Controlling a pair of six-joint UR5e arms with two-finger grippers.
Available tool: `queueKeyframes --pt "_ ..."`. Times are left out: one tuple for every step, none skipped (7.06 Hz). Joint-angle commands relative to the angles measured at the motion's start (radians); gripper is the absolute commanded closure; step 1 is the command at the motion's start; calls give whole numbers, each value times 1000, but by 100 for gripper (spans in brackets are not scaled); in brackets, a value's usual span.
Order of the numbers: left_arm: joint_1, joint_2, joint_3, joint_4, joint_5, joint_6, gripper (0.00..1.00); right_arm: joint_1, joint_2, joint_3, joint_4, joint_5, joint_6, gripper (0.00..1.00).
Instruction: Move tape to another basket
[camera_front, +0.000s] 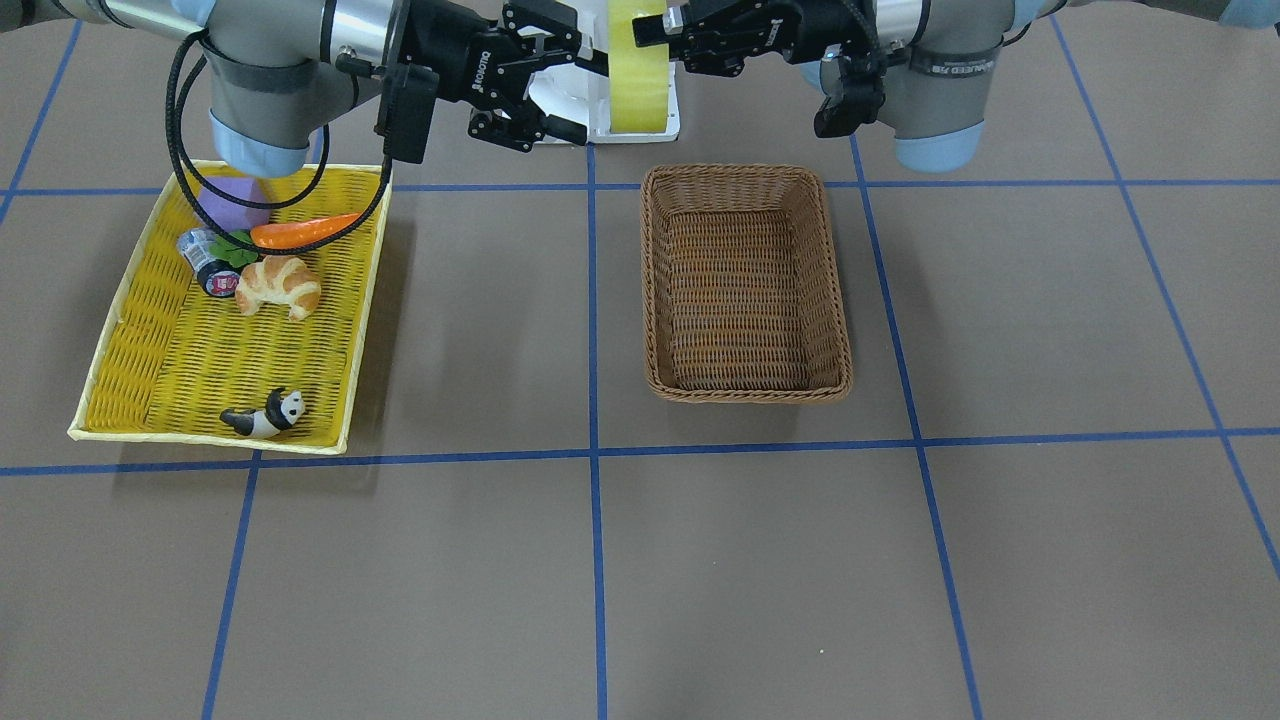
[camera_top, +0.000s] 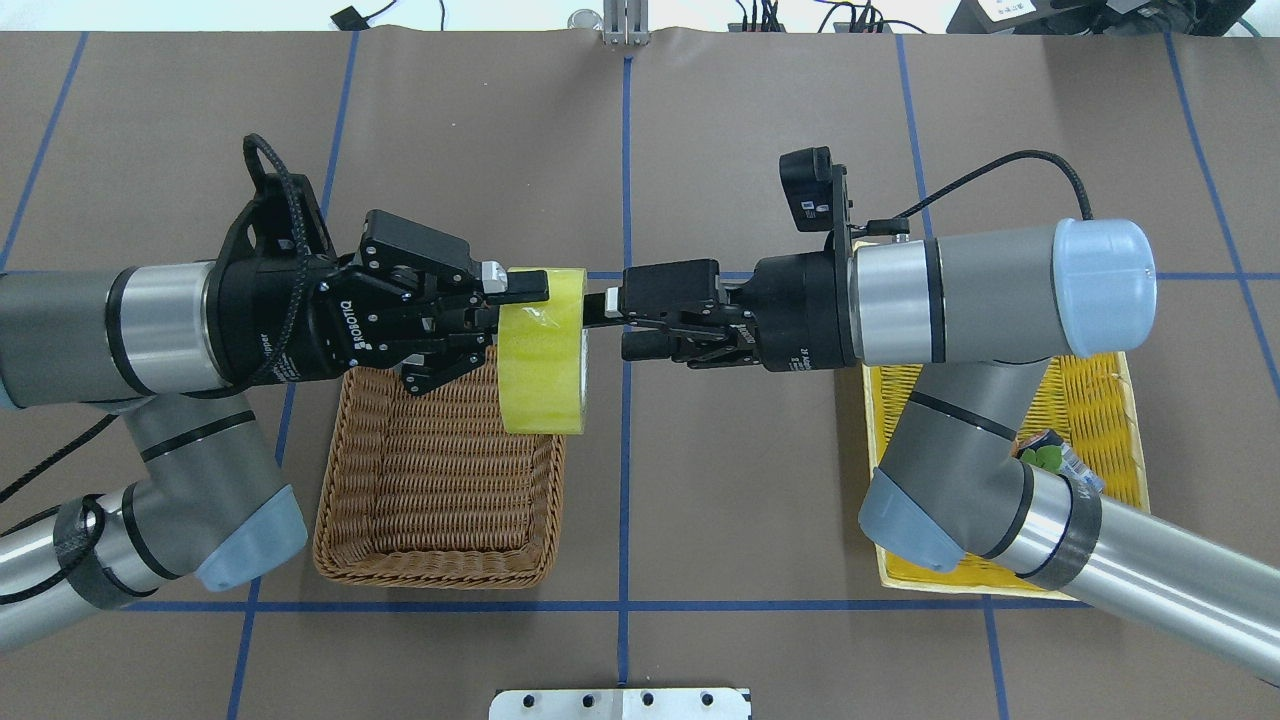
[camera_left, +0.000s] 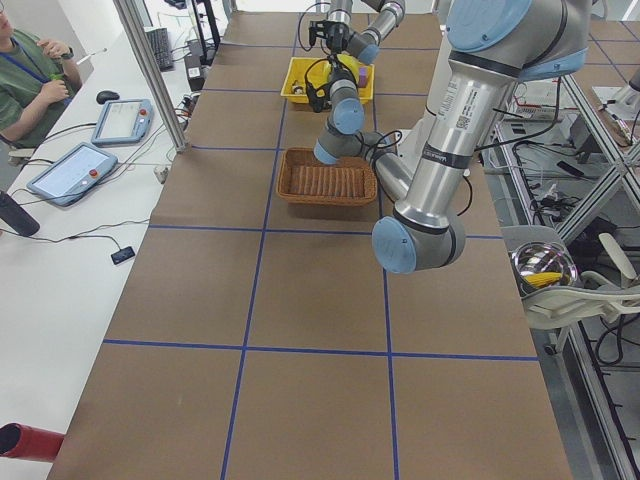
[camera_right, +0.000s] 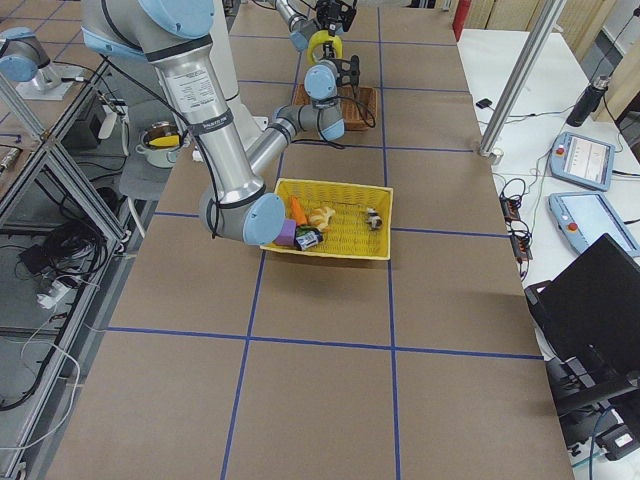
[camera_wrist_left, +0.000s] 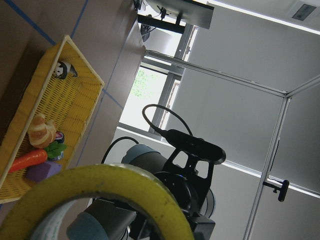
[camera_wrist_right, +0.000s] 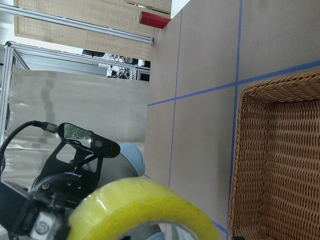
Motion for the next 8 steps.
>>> queueKeyframes --pt "0 9 -18 1 -4 -24 100 11 -65 1 -2 42 -94 0" --pt "-2 10 -15 6 -4 -23 100 72 -102 -4 -15 110 -153 0" --pt "-3 10 -10 19 -6 -15 100 191 -109 -19 -67 231 -169 0" --pt "-17 22 -3 62 -38 -6 100 311 -106 -19 -186 366 -264 0" --pt "-46 18 -12 184 -109 73 100 374 -115 -19 -292 382 -483 0" --pt "-49 16 -42 348 -165 214 100 452 -133 -19 -407 383 -639 0" --pt "-48 19 -78 513 -170 323 100 506 -117 -24 -551 380 -788 0" --pt "-48 21 -122 703 -190 447 100 563 -109 -19 -707 352 -959 0"
